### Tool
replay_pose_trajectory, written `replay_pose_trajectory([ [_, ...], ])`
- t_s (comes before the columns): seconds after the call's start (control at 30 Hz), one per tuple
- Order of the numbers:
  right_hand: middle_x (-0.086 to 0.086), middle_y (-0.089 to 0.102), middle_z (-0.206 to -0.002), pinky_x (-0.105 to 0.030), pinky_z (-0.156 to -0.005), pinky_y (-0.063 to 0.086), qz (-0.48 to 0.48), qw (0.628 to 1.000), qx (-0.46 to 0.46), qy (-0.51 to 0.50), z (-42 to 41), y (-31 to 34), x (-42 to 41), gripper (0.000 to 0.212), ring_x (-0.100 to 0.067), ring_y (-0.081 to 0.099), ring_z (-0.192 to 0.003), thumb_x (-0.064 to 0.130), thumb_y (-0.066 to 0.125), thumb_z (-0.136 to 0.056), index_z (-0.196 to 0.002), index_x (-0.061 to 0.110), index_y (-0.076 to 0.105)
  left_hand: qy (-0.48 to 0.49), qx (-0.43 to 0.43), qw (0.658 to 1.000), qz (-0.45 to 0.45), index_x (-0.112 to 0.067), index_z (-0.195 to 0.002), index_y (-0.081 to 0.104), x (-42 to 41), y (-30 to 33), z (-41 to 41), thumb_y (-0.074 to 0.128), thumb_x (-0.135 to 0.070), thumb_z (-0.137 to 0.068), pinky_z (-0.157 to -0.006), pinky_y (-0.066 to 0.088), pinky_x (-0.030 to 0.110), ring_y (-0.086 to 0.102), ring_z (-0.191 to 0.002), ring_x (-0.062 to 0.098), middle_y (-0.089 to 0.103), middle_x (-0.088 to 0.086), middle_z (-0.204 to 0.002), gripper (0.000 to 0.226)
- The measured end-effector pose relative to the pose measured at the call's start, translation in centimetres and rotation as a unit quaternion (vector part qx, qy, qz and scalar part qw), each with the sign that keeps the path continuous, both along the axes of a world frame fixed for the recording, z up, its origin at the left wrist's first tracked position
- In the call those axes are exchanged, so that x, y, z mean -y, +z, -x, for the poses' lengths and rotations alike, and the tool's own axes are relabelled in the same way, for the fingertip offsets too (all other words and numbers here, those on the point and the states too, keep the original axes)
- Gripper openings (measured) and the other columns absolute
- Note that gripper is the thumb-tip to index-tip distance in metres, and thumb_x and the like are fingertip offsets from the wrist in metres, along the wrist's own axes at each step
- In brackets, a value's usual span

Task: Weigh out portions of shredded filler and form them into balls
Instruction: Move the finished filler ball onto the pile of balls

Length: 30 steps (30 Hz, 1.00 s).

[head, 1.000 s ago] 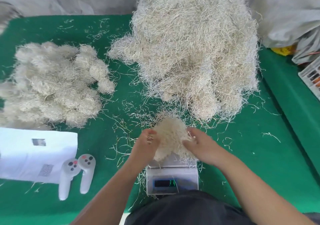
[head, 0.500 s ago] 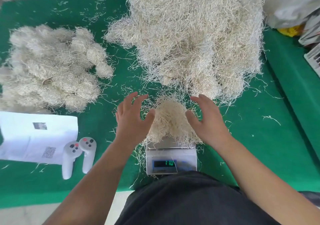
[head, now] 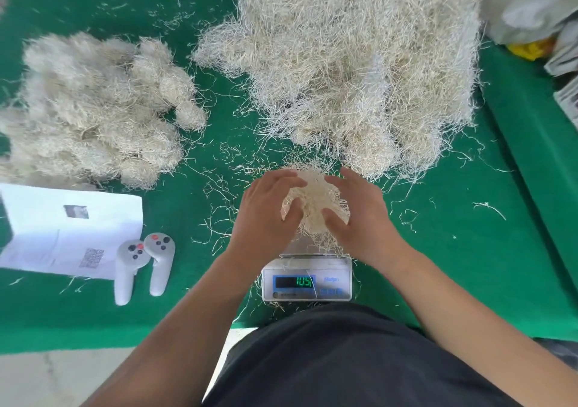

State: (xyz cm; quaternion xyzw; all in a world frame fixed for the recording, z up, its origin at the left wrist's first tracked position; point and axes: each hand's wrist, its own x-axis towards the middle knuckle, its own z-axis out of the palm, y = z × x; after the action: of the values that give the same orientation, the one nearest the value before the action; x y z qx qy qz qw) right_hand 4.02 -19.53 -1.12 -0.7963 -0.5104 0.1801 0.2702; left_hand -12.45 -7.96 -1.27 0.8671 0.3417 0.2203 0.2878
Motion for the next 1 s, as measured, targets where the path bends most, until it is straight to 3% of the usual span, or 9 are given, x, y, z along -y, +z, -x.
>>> replay_pose_trajectory([
  [0.17, -0.003, 0.034, -0.165, -0.035, -0.122, 0.009, 0.018, 1.000, 0.001, -0.025, -0.4, -1.2, 0.1, 0.067, -0.024, 0.023, -0.155, 0.033, 0.069, -0.097, -0.156, 0.024, 0.040, 0.033, 0.017, 0.999, 0.039, -0.029, -0.128, 0.064, -0.1, -0.7, 0.7, 0.061, -0.022, -0.097, -0.112, 0.035, 0.036, 0.043, -0.125, -0.002, 0.052, -0.017, -0.136, 0.032],
  [0.33, 0.001, 0.029, -0.164, -0.048, -0.123, 0.029, 0.107, 0.991, -0.068, -0.037, 0.3, -2.7, -1.5, 0.097, -0.023, 0.030, -0.148, 0.043, 0.077, -0.088, -0.162, 0.027, 0.016, 0.111, -0.036, 0.969, 0.219, -0.038, -0.154, 0.037, 0.0, -2.5, -0.2, 0.053, -0.041, -0.103, -0.121, 0.027, 0.049, 0.031, -0.145, 0.013, 0.036, -0.011, -0.159, 0.054],
  [0.43, -0.010, 0.052, -0.146, -0.045, -0.106, 0.050, 0.174, 0.969, -0.174, -0.007, 1.1, -3.5, -3.4, 0.068, -0.027, 0.055, -0.128, 0.016, 0.070, -0.094, -0.153, 0.017, 0.036, 0.099, -0.052, 0.923, 0.367, -0.033, -0.162, 0.024, 0.4, -3.6, -1.9, 0.039, -0.059, -0.105, -0.126, 0.019, 0.056, 0.023, -0.154, 0.025, 0.025, -0.003, -0.168, 0.063],
  [0.53, -0.010, 0.068, -0.126, -0.038, -0.088, 0.059, 0.128, 0.937, -0.323, -0.041, 1.4, -3.2, -4.5, 0.039, -0.025, 0.067, -0.106, 0.006, 0.059, -0.101, -0.140, 0.011, 0.055, 0.103, 0.059, 0.898, 0.423, -0.037, -0.137, 0.048, 0.9, -3.1, -3.8, 0.047, -0.067, -0.098, -0.118, 0.037, 0.050, 0.049, -0.137, 0.019, 0.051, -0.002, -0.150, 0.050],
  [0.6, -0.011, 0.073, -0.124, -0.043, -0.098, 0.059, 0.063, 0.897, -0.433, -0.058, 1.5, -2.1, -5.1, 0.036, -0.027, 0.070, -0.113, 0.005, 0.059, -0.101, -0.135, 0.015, 0.060, 0.148, 0.179, 0.850, 0.472, -0.042, -0.120, 0.057, 0.8, -1.5, -4.8, 0.063, -0.057, -0.095, -0.094, 0.060, 0.040, 0.070, -0.111, 0.012, 0.072, -0.011, -0.122, 0.030],
  [0.67, -0.008, 0.074, -0.120, -0.041, -0.095, 0.060, -0.009, 0.867, -0.495, -0.056, 1.7, -0.5, -5.5, 0.035, -0.026, 0.072, -0.110, 0.014, 0.062, -0.098, -0.132, 0.024, 0.060, 0.258, 0.261, 0.784, 0.500, -0.035, -0.112, 0.064, -0.6, 0.0, -5.7, 0.074, -0.038, -0.093, -0.073, 0.066, 0.042, 0.078, -0.091, 0.020, 0.078, -0.005, -0.102, 0.021],
  [0.8, 0.003, 0.042, -0.149, -0.046, -0.099, 0.057, -0.089, 0.891, -0.421, -0.144, 2.6, 2.2, -6.5, 0.088, -0.020, 0.060, -0.126, 0.074, 0.075, -0.071, -0.146, 0.047, 0.036, 0.310, 0.353, 0.658, 0.588, -0.013, -0.109, 0.073, -2.3, 2.8, -7.1, 0.066, -0.031, -0.093, -0.063, 0.062, 0.048, 0.077, -0.090, 0.041, 0.077, 0.021, -0.101, 0.025],
  [0.9, 0.002, 0.072, -0.129, -0.046, -0.096, 0.059, -0.097, 0.801, -0.568, -0.161, 2.5, 4.4, -8.3, 0.070, -0.020, 0.071, -0.114, 0.075, 0.067, -0.083, -0.139, 0.035, 0.058, 0.203, 0.332, 0.702, 0.596, -0.027, -0.110, 0.074, -0.8, 4.3, -8.8, 0.050, -0.045, -0.104, -0.067, 0.063, 0.041, 0.077, -0.095, 0.033, 0.079, 0.012, -0.103, 0.032],
  [1.0, 0.001, 0.080, -0.101, -0.032, -0.079, 0.063, -0.159, 0.835, -0.505, -0.149, 1.2, 6.0, -9.3, 0.024, -0.017, 0.077, -0.097, 0.044, 0.058, -0.104, -0.114, 0.028, 0.074, 0.114, 0.321, 0.745, 0.574, -0.033, -0.103, 0.080, -0.3, 5.2, -9.2, 0.047, -0.049, -0.102, -0.076, 0.062, 0.031, 0.075, -0.106, 0.022, 0.078, 0.006, -0.110, 0.036],
])
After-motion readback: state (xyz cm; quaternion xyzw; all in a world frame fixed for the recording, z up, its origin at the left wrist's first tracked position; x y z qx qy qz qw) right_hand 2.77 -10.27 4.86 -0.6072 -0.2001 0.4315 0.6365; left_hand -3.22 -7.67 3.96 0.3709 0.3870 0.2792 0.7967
